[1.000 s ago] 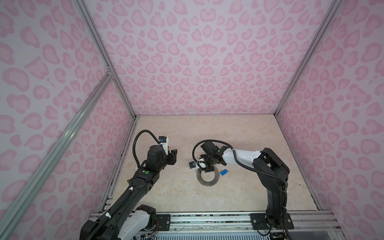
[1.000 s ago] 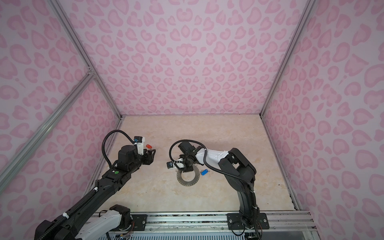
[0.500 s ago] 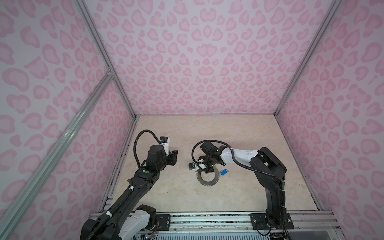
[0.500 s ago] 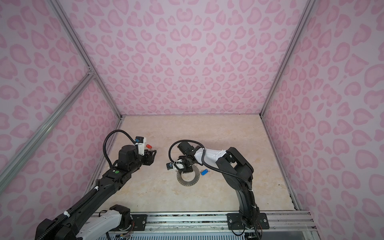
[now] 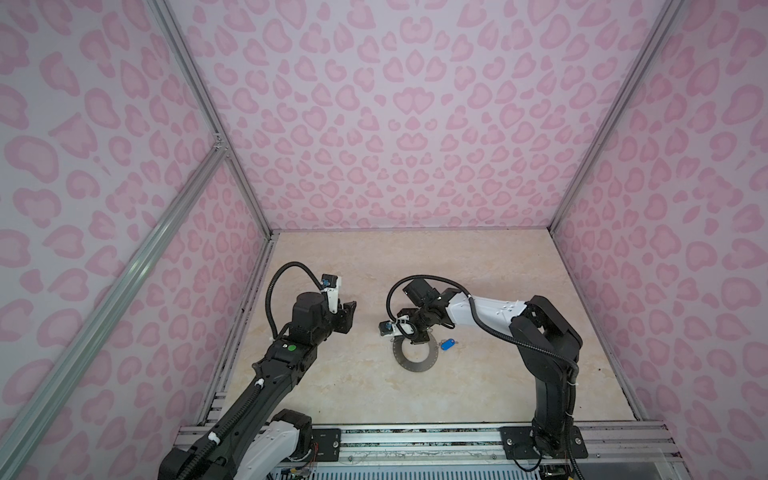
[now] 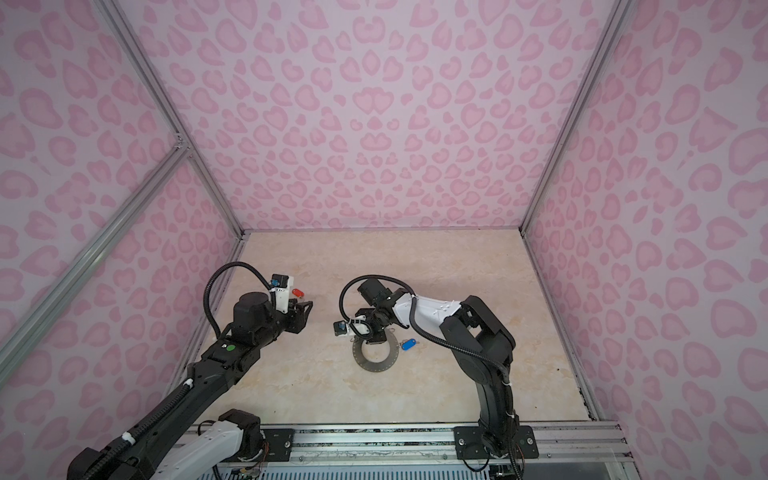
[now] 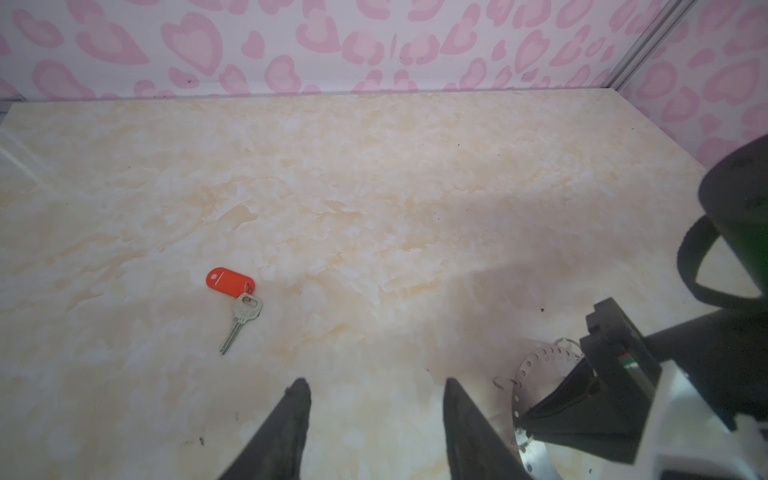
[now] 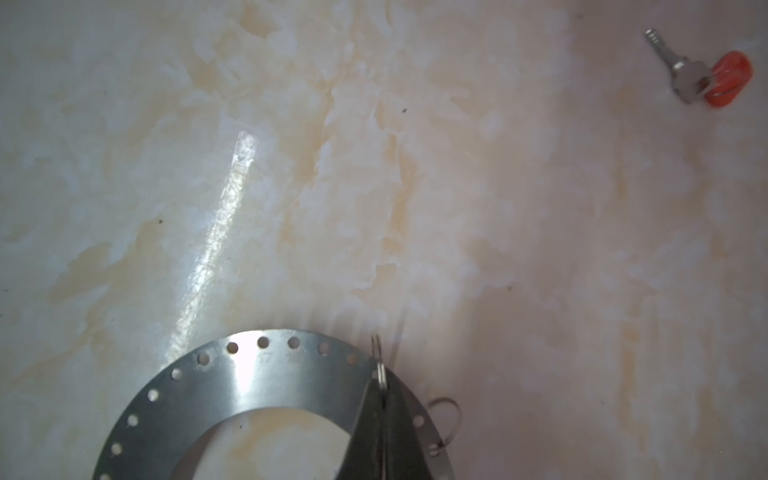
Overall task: Put the keys on the keyring
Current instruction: 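Lift the ring plate with the right gripper toward the left gripper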
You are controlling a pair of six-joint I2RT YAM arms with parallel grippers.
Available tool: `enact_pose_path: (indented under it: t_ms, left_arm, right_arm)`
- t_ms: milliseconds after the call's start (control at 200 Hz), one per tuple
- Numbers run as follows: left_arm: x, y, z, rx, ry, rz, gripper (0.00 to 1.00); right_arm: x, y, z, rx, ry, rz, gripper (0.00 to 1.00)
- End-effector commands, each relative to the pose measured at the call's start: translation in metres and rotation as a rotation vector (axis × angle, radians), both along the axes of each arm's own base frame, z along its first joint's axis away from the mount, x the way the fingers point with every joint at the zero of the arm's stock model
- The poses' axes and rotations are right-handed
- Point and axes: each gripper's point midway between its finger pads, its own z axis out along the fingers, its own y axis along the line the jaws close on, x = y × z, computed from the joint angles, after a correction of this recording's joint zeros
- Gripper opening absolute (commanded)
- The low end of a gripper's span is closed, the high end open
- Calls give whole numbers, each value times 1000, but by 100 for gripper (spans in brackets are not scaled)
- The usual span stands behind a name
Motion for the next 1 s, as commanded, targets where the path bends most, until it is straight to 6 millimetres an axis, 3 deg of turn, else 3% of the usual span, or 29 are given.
enact_pose_path:
  t_ms: [0,165,345,630,995]
  left_arm:
    - [-9,-18,19,-3,-94,-144,51]
    - [-28,-32,41,20,-212,-273,47]
    - [-64,-54,66,127,-428,-485,44]
    - [-86,-77,57,259,-506,-679,32]
    - [-85,-102,38,377,-490,-794,26]
  right_arm:
    - [-5,0,33,133,78,-21,0]
    - [-16,-16,81,240,161,0,0]
    - [-28,-27,101,281,143,5,0]
    - [-21,-17,141,485,34,-20,0]
    - [-20,-12,149,547,27,-29,0]
